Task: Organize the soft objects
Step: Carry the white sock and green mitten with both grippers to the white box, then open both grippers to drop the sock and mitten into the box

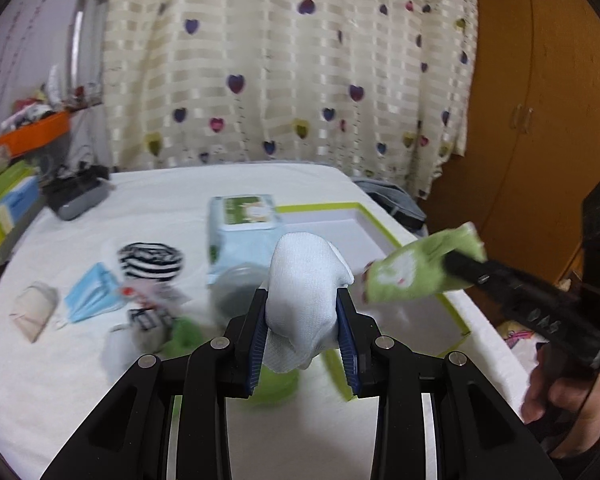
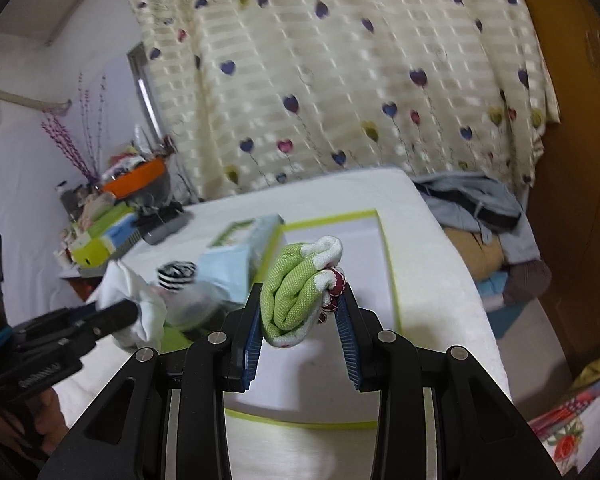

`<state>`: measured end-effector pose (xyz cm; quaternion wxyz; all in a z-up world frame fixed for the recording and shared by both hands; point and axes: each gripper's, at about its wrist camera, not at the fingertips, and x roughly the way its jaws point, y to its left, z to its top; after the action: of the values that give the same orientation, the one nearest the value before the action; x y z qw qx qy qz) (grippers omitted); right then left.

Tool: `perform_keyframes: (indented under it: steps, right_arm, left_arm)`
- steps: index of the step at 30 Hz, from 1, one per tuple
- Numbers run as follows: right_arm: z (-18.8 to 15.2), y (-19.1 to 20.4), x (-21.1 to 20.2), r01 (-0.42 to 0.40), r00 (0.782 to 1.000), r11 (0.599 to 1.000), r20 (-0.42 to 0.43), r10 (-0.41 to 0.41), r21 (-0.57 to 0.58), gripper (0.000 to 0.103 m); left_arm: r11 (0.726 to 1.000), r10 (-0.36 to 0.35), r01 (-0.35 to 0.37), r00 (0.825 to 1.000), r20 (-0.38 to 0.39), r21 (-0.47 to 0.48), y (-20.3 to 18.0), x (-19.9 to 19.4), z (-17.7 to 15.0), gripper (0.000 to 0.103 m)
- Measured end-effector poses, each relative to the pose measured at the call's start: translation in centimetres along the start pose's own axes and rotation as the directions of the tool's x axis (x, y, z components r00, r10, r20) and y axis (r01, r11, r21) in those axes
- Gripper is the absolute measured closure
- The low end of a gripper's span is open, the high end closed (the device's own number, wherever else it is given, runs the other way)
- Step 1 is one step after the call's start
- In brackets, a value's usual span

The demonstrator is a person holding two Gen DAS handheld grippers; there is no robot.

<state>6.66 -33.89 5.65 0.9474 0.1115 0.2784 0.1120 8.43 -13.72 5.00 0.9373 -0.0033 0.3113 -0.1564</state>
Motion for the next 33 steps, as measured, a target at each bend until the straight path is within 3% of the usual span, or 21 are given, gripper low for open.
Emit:
perform_keyframes:
  steps: [5,13,18,23,29,31,33]
  right_arm:
    - [-1.1,-1.6,2.2,0.026,0.997,1.000,-0.071,-0.025,0.012,0.067]
    - [-2.9,-2.0,2.3,0.057,0.984,0.998,-0.165,-0.063,-0.039,0.066]
    - [-3.2,-1.4,2.1,0.058,0.980,0.993,-0.184,-0.077,-0.106,0.054]
    - [-3.2,-1.3,1.7,0.069,0.980,0.989,-0.175,-0.091,-0.128,0.054]
    - [-3.3,-1.6,0.6,0.051,0.985,0.994,-0.157,-0.066,-0.095,0.054]
    - [-3.5,-1.3,0.6,0.052,0.984,0.993,-0.165,-0.069,-0.109,0.055]
    - [-3.8,-0.9,0.7,0.053,0.980,0.991,-0.183,-0.076,-0.127,0.071]
  left_arm:
    - [0.999,-0.042,0.043,0.998,-0.050,0.025,-2.0,2.8,0.2,0.072]
    - [0.995,-0.083,0.089,0.988,-0.132,0.042,-3.3,6.2,-0.5,0.072]
    - [0.992,-0.096,0.109,0.980,-0.175,0.065,-4.0,7.8,-0.9,0.071]
    - [0.990,-0.107,0.122,0.978,-0.179,0.076,-4.2,8.4,-0.9,0.068]
    - [0.988,-0.115,0.128,0.984,-0.134,0.089,-4.0,7.5,-0.4,0.057]
    - [0.987,-0.118,0.130,0.985,-0.124,0.092,-4.1,7.1,-0.4,0.055]
    - [0.987,-0.123,0.134,0.985,-0.123,0.090,-4.1,6.7,-0.4,0.055]
